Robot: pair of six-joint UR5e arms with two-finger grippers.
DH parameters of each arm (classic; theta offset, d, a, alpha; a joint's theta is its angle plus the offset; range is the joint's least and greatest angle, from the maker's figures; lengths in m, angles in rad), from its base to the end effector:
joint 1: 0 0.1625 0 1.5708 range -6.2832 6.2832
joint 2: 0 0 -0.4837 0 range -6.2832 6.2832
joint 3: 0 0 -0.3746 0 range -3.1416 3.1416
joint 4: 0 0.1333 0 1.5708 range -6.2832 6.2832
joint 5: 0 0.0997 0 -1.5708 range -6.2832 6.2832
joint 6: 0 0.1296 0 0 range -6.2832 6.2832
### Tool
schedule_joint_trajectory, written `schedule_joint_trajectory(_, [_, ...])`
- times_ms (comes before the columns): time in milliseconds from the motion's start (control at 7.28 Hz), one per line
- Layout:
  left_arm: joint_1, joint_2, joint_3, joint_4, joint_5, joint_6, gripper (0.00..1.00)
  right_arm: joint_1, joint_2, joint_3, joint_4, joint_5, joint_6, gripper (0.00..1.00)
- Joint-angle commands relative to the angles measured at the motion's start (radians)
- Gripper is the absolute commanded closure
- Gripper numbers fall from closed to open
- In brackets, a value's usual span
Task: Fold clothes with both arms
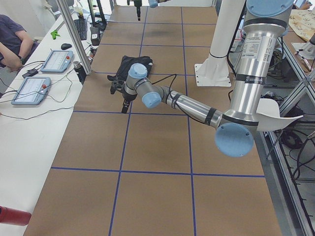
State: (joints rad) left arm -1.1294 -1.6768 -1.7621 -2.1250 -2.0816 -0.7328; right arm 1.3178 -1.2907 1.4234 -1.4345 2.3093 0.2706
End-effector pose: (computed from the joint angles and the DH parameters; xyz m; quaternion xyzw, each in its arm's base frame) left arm 0.1760 -0.5363 0.5332 0.2052 0.4129 -0.0247 0.8870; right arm -0.1123 -0.6182 0.6437 0.0282 -0.3778 -0.0403 0.9246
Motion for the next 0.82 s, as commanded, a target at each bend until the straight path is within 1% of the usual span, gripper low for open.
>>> schedule_joint_trajectory(0, [-0.114, 0.071, 0.056, -0.046, -0.035, 0.177, 0.00, 0.049, -0.039, 0.008, -0.006, 0.007, -0.010, 0.00])
schedule_joint_trajectory(137, [-0.186, 0.095, 0.079, -0.062, -0.087, 0.235, 0.00, 0.051, -0.058, 0.002, -0.006, 0.001, -0.011, 0.00])
schedule_joint_trajectory(275, [-0.202, 0.147, 0.091, -0.134, -0.104, 0.377, 0.00, 0.060, -0.076, 0.005, -0.006, -0.002, -0.011, 0.00])
schedule_joint_trajectory(412, [-0.226, 0.160, 0.133, -0.163, -0.104, 0.425, 0.00, 0.081, -0.100, 0.006, -0.006, -0.004, -0.052, 0.00])
schedule_joint_trajectory(549, [-0.225, 0.158, 0.166, -0.165, -0.104, 0.423, 0.00, 0.115, -0.136, 0.005, -0.006, -0.004, -0.192, 0.00])
schedule_joint_trajectory(687, [-0.230, 0.160, 0.168, -0.161, -0.103, 0.427, 0.00, 0.173, -0.180, 0.014, -0.006, 0.002, -0.309, 0.00])
